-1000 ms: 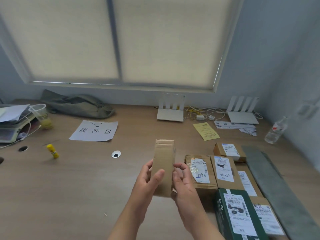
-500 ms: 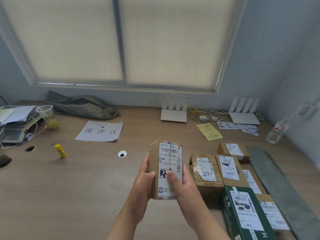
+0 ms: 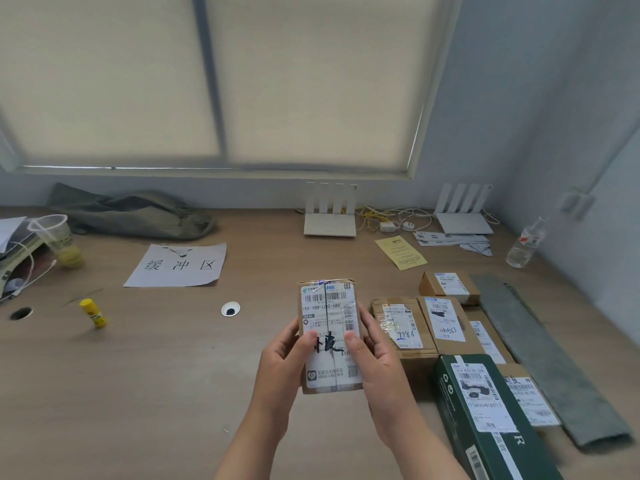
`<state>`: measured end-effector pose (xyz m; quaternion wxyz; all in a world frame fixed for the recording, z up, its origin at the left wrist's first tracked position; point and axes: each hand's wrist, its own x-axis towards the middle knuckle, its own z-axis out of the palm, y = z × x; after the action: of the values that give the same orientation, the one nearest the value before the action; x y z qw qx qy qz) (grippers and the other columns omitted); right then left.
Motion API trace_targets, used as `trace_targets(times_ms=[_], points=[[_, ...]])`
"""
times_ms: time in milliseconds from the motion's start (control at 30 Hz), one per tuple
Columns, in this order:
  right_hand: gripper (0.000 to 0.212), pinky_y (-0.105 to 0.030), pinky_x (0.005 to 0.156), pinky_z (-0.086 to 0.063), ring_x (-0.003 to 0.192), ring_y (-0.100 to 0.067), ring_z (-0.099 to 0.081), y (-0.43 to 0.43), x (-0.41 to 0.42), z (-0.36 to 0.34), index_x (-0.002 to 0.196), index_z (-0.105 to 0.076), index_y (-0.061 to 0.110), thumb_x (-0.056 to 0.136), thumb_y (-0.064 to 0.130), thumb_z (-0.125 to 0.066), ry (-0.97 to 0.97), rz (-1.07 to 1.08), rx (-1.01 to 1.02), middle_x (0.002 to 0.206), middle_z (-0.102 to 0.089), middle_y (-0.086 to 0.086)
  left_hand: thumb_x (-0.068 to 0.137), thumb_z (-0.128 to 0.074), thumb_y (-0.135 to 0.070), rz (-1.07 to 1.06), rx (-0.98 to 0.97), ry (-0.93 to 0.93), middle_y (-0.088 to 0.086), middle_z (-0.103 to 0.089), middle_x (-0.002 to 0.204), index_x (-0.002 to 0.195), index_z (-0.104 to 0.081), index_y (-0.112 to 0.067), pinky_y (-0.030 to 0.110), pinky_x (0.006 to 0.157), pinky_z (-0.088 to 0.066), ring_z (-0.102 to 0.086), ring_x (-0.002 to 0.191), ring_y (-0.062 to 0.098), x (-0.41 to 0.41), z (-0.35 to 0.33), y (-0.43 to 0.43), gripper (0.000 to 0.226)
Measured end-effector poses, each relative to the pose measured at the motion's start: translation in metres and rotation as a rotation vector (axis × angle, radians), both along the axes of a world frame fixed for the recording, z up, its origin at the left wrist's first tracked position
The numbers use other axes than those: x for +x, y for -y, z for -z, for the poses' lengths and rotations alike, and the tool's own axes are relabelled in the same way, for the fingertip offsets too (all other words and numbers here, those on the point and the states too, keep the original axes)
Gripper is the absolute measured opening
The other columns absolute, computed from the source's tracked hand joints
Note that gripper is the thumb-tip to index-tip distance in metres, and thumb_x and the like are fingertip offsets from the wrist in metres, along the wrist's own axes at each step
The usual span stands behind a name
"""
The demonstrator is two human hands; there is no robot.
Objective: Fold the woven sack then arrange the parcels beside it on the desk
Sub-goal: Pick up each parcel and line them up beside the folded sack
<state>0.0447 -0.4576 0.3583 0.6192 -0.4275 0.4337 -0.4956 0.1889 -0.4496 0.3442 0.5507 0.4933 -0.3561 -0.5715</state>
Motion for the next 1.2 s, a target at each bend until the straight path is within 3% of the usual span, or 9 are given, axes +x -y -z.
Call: trace_targets(times_ms=[100, 267, 367, 500, 633, 833, 1067, 1133, 1200], points=[[0.046, -0.035, 0.083, -0.06, 0.106, -0.018, -0.072, 0.001, 0.001, 0.002, 0.138, -0.051, 0.039, 0.097, 0.02, -0.061, -0.03, 0.055, 0.008, 0.113, -0.074, 0.006, 0.096, -0.062, -0.024, 0.034, -0.011, -0.002, 0.006, -0.077, 0.111, 0.121, -0.071, -0.023, 0.042, 0.074, -0.061, -0.073, 0.101, 0.029, 0.001, 0.004, 0.007, 0.026], [0.044, -0.036, 0.079, -0.061, 0.1, -0.02, -0.074, 0.014, -0.014, 0.005, 0.133, -0.056, 0.036, 0.093, 0.021, -0.066, -0.044, 0.131, 0.021, 0.109, -0.076, -0.001, 0.08, -0.066, -0.036, 0.048, -0.005, 0.0, 0.008, -0.076, 0.111, 0.126, -0.067, -0.023, 0.046, 0.083, -0.06, -0.073, 0.103, 0.028, -0.011, 0.009, 0.029, 0.047], [0.045, -0.039, 0.082, -0.06, 0.101, -0.022, -0.074, 0.032, -0.035, 0.006, 0.135, -0.056, 0.031, 0.093, 0.02, -0.067, -0.029, 0.118, 0.05, 0.11, -0.076, -0.003, 0.086, -0.072, -0.03, 0.023, 0.012, 0.017, 0.007, -0.077, 0.106, 0.141, -0.05, -0.029, 0.049, 0.086, -0.059, -0.073, 0.101, 0.028, -0.03, 0.013, 0.051, 0.059], [0.042, -0.033, 0.077, -0.06, 0.1, -0.023, -0.074, 0.066, -0.072, 0.009, 0.132, -0.059, 0.028, 0.092, 0.014, -0.066, -0.011, 0.066, 0.097, 0.109, -0.077, -0.004, 0.093, -0.069, -0.018, 0.031, 0.022, 0.021, 0.006, -0.077, 0.107, 0.143, -0.039, -0.04, 0.044, 0.075, -0.062, -0.074, 0.098, 0.027, -0.061, 0.013, 0.088, 0.063], [0.037, -0.034, 0.071, -0.061, 0.093, -0.025, -0.076, 0.108, -0.112, 0.014, 0.126, -0.064, 0.026, 0.091, 0.013, -0.068, -0.049, 0.077, 0.121, 0.103, -0.078, -0.007, 0.078, -0.076, -0.02, 0.013, 0.067, -0.01, 0.01, -0.075, 0.108, 0.135, -0.048, -0.037, 0.046, 0.066, -0.061, -0.075, 0.095, 0.028, -0.092, 0.014, 0.132, 0.066], [0.027, -0.035, 0.08, -0.06, 0.095, -0.02, -0.074, 0.172, -0.165, 0.038, 0.117, -0.066, 0.018, 0.092, 0.025, -0.069, -0.145, 0.142, 0.163, 0.099, -0.078, -0.002, 0.09, -0.069, -0.011, -0.121, 0.108, -0.023, 0.016, -0.072, 0.111, 0.126, -0.043, -0.024, 0.043, 0.062, -0.06, -0.075, 0.088, 0.029, -0.139, 0.029, 0.196, 0.047], [0.04, -0.032, 0.083, -0.059, 0.097, -0.017, -0.073, 0.258, -0.209, 0.068, 0.12, -0.064, 0.014, 0.085, 0.029, -0.077, -0.21, 0.263, 0.222, 0.107, -0.075, -0.003, 0.086, -0.073, -0.023, -0.228, 0.216, 0.006, 0.021, -0.059, 0.123, 0.112, -0.045, -0.008, 0.041, 0.068, -0.063, -0.067, 0.11, 0.033, -0.172, 0.069, 0.263, 0.041], [0.03, -0.038, 0.091, -0.058, 0.096, -0.019, -0.072, 0.286, -0.218, 0.078, 0.11, -0.071, 0.014, 0.086, 0.03, -0.076, -0.28, 0.27, 0.195, 0.099, -0.078, -0.002, 0.086, -0.073, -0.026, -0.22, 0.217, 0.07, 0.016, -0.06, 0.116, 0.097, -0.046, -0.01, 0.038, 0.07, -0.063, -0.067, 0.104, 0.026, -0.175, 0.08, 0.279, 0.033], [0.021, -0.04, 0.088, -0.057, 0.091, -0.021, -0.071, 0.311, -0.224, 0.086, 0.103, -0.075, 0.015, 0.088, 0.03, -0.074, -0.352, 0.267, 0.171, 0.092, -0.078, -0.001, 0.086, -0.072, -0.031, -0.183, 0.222, 0.131, 0.009, -0.06, 0.102, 0.088, -0.044, -0.014, 0.041, 0.076, -0.064, -0.066, 0.095, 0.021, -0.176, 0.09, 0.294, 0.033]])
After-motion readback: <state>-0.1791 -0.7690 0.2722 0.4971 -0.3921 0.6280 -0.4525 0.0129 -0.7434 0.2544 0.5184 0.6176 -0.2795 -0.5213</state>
